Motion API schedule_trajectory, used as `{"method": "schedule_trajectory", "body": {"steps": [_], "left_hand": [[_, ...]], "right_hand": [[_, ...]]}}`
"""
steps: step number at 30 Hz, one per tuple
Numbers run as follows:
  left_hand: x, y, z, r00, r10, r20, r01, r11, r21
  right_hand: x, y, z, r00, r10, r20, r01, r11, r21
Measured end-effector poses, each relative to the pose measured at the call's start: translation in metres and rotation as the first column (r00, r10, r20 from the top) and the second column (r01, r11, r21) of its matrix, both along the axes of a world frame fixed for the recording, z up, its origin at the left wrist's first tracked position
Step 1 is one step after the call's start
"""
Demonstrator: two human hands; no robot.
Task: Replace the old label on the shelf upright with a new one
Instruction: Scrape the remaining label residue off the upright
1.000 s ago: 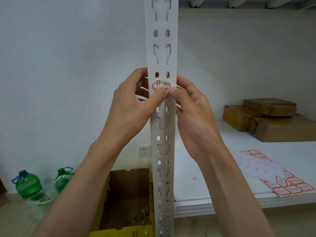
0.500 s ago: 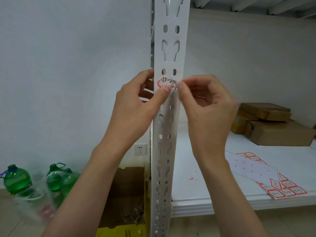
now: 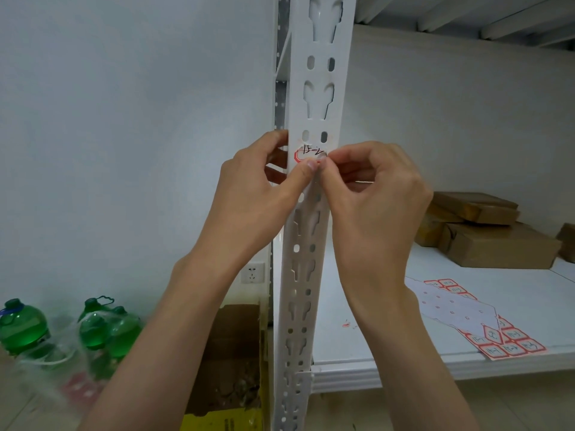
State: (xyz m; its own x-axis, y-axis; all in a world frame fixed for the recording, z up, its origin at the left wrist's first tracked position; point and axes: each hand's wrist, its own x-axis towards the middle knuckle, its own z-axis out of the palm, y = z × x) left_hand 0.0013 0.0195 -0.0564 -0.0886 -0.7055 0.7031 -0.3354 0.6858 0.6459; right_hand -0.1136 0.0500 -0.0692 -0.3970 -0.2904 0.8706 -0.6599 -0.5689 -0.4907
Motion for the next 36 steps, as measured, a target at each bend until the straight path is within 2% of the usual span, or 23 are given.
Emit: {"method": "schedule_trajectory", "body": {"steps": [5,13,18,22,25,36], "left_hand": [[-0.001,0.002,0.000,1.000,0.001,-0.016,-0.001,1.000,-0.004],[-0.001,0.001,-0.001,1.000,0.018,-0.001,-0.018,1.000,-0.017],[-0.003,0.002,0.000,0.999,0.041,0.009,-0.041,0.999,-0.022],[-0.008,0.003,0.000,0.997,0.042,-0.060,-0.044,0.998,-0.038],[-0.010,-0.002,0.001,0.990,0.001,-0.138,-0.003,1.000,-0.009],[-0.006,-0.015,-0.001,0.954,-0.148,-0.261,0.173,0.982,0.073]], "right_hand": [[0.004,-0.001,0.002,1.000,-0.021,0.011,0.021,1.000,-0.004],[-0.002,-0.006,-0.002,0.999,0.042,-0.014,-0.042,0.999,-0.025],[-0.007,-0.004,-0.005,0.991,0.114,0.070,-0.111,0.993,-0.044],[-0.018,-0.005,-0.003,0.934,0.279,0.222,-0.289,0.957,0.012],[-0.024,-0.002,-0.001,0.881,0.392,0.264,-0.419,0.906,0.054],[-0.029,-0.001,0.000,0.831,0.475,0.289,-0.512,0.856,0.068]]}}
